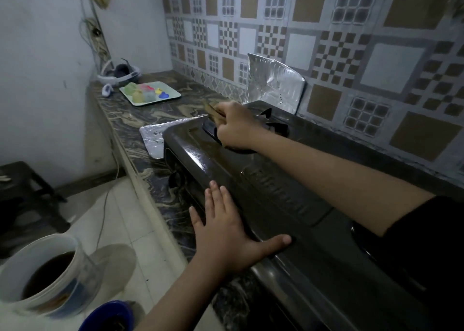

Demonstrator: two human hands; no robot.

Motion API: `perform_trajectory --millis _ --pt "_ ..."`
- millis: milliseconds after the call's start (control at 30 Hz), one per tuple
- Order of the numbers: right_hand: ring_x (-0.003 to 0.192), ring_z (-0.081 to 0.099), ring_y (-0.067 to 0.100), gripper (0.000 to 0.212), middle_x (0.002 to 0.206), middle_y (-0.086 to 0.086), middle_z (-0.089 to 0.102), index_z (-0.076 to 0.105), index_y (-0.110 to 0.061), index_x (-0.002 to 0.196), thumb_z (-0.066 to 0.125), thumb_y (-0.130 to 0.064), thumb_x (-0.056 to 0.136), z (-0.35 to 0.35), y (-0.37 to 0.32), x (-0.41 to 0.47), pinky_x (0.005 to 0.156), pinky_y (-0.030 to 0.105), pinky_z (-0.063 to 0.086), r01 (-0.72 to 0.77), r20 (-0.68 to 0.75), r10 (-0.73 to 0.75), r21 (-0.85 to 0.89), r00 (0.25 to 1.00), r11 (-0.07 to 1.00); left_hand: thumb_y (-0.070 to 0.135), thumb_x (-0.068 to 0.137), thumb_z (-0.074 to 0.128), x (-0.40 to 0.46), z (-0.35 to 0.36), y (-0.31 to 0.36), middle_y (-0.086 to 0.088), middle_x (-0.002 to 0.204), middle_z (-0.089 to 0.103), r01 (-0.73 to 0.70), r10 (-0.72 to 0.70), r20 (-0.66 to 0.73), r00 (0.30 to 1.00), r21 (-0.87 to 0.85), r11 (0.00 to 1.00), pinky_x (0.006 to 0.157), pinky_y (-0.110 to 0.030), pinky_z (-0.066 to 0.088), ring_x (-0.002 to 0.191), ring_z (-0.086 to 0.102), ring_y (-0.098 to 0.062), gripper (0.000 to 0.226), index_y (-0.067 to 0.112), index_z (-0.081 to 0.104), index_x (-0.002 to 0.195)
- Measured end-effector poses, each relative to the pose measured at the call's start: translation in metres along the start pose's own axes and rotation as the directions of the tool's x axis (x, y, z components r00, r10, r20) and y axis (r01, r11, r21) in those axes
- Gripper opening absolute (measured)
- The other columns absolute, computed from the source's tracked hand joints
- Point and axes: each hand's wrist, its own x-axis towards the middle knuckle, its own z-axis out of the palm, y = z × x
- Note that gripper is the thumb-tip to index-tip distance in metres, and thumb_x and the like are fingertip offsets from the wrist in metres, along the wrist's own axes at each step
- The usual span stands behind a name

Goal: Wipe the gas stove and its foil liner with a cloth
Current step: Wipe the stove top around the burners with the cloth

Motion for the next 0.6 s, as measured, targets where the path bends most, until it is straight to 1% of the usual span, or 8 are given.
perform_trajectory --millis 67,133,233,300,400,467,533,600 --pt "0.088 0.049 0.024 0.035 0.105 0.011 0.046 0.062 -0.01 0.11 0.046 0.002 0.081 0.028 -0.007 0.034 0.074 0.033 0.046 0.063 -0.028 -0.067 -0.102 0.997 0.993 0.103 0.04 0.028 0.0 0.0 -0.001 -0.004 0.148 -0.043 0.002 -0.002 -0.003 1.0 -0.006 1.0 0.111 -0.052 -0.023 0.138 -0.037 -0.019 0.151 0.013 -0.029 0.147" --pt "0.102 0.051 0.03 0.045 0.117 0.014 0.043 0.058 -0.01 0.125 0.046 0.003 0.083 0.055 -0.012 0.062 0.083 0.04 0.05 0.101 -0.014 -0.106 -0.207 0.994 0.973 0.103 0.039 0.025 -0.001 0.001 -0.001 -0.003 0.148 -0.045 0.0 0.0 -0.008 1.0 -0.009 1.0 0.11 -0.052 -0.024 0.138 -0.038 -0.019 0.151 0.012 -0.029 0.146" --pt "0.114 0.05 0.033 0.037 0.125 0.015 0.041 0.061 -0.009 0.121 0.051 0.0 0.086 0.083 -0.016 0.09 0.089 0.04 0.049 0.13 0.036 -0.125 -0.318 0.992 0.939 0.104 0.024 0.007 0.001 0.003 -0.001 -0.004 0.147 -0.045 -0.013 0.013 -0.024 1.0 -0.028 1.0 0.111 -0.053 -0.023 0.137 -0.039 -0.02 0.158 0.012 -0.03 0.146" --pt "0.116 0.048 0.035 0.038 0.129 0.016 0.04 0.059 -0.01 0.123 0.05 -0.001 0.087 0.095 -0.011 0.101 0.092 0.041 0.047 0.126 0.126 -0.085 -0.365 0.988 0.923 0.105 0.02 -0.004 0.003 0.003 -0.001 -0.004 0.147 -0.046 -0.018 0.017 -0.014 1.0 -0.033 0.999 0.111 -0.054 -0.023 0.137 -0.04 -0.02 0.159 0.011 -0.03 0.146" --pt "0.113 0.055 0.036 0.045 0.132 0.015 0.047 0.057 -0.015 0.129 0.048 -0.003 0.086 0.104 -0.005 0.104 0.09 0.036 0.048 0.142 0.31 -0.008 -0.411 0.951 0.9 0.094 0.037 0.011 0.003 0.003 -0.002 -0.005 0.148 -0.045 -0.014 0.014 0.006 1.0 -0.031 0.999 0.11 -0.053 -0.023 0.137 -0.041 -0.021 0.144 0.009 -0.028 0.147" --pt "0.113 0.057 0.033 0.05 0.131 0.014 0.054 0.056 -0.019 0.131 0.045 0.0 0.086 0.099 -0.006 0.102 0.09 0.032 0.048 0.174 0.356 -0.008 -0.437 0.934 0.883 0.102 0.032 0.016 0.004 0.006 -0.003 -0.004 0.146 -0.047 -0.022 0.022 0.003 1.0 -0.045 0.999 0.11 -0.052 -0.024 0.136 -0.041 -0.02 0.153 0.011 -0.03 0.146" --pt "0.119 0.055 0.031 0.058 0.135 0.012 0.053 0.053 -0.022 0.136 0.043 0.003 0.085 0.089 -0.005 0.098 0.094 0.03 0.046 0.194 0.379 -0.018 -0.432 0.925 0.881 0.105 0.027 0.014 0.004 0.008 -0.003 -0.003 0.143 -0.05 -0.026 0.026 0.004 1.0 -0.042 0.999 0.109 -0.051 -0.026 0.135 -0.043 -0.019 0.157 0.012 -0.032 0.145" --pt "0.122 0.052 0.03 0.064 0.139 0.011 0.05 0.05 -0.025 0.138 0.041 0.005 0.083 0.081 0.0 0.091 0.1 0.032 0.044 0.235 0.418 -0.033 -0.441 0.908 0.866 0.102 0.039 0.027 0.003 0.009 -0.003 -0.001 0.142 -0.052 -0.02 0.02 -0.006 1.0 -0.046 0.999 0.107 -0.049 -0.028 0.134 -0.044 -0.018 0.151 0.013 -0.032 0.145"
